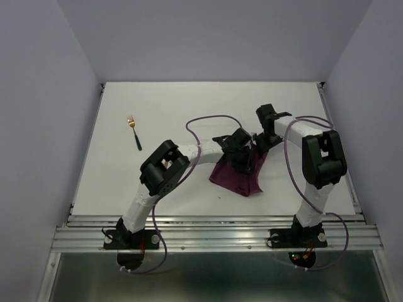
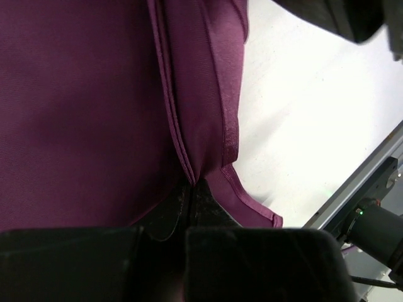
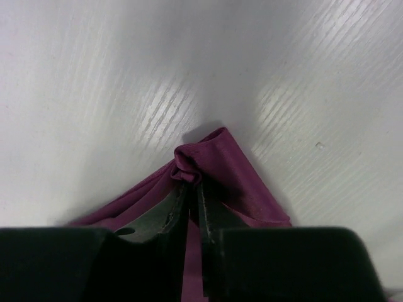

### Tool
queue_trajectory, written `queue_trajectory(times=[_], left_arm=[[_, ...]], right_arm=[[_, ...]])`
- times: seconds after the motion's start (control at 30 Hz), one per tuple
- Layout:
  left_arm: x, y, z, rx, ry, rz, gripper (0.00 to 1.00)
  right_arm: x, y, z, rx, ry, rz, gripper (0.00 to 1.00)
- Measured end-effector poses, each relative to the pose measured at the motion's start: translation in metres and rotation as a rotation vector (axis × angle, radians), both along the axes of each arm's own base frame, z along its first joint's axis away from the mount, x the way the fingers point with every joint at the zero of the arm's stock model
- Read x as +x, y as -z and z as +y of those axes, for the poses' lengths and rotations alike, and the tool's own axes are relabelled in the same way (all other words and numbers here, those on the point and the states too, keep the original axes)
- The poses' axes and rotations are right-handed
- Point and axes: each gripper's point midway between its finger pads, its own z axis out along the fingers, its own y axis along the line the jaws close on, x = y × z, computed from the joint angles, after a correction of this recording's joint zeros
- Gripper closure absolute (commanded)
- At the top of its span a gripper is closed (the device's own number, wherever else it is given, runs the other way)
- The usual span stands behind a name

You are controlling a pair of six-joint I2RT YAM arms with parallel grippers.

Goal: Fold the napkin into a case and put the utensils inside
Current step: Fold the lower triangle-folded napkin at the center of the board.

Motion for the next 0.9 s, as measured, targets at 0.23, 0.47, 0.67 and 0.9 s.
queue_trajectory(times=[0.23, 0.47, 0.67, 0.9], left_arm=[[0.000, 0.000, 0.001, -0.048, 0.034, 0.023, 1.00], [-0.004, -0.002, -0.001, -0.076, 0.065, 0.033, 1.00], [-0.008, -0.003, -0.002, -0.088, 0.082, 0.046, 1.00], [-0.010, -0.004, -0.002, -0.096, 0.093, 0.055, 1.00]], right_arm=[[-0.004, -0.003, -0.011, -0.012, -0.108, -0.082, 0.53], [-0.004, -0.007, -0.008, -0.006, -0.210, -0.124, 0.44], [-0.008, -0.011, -0.007, -0.001, -0.255, -0.128, 0.44], [-0.004, -0.031, -0.002, 0.020, -0.286, -0.182, 0.39]])
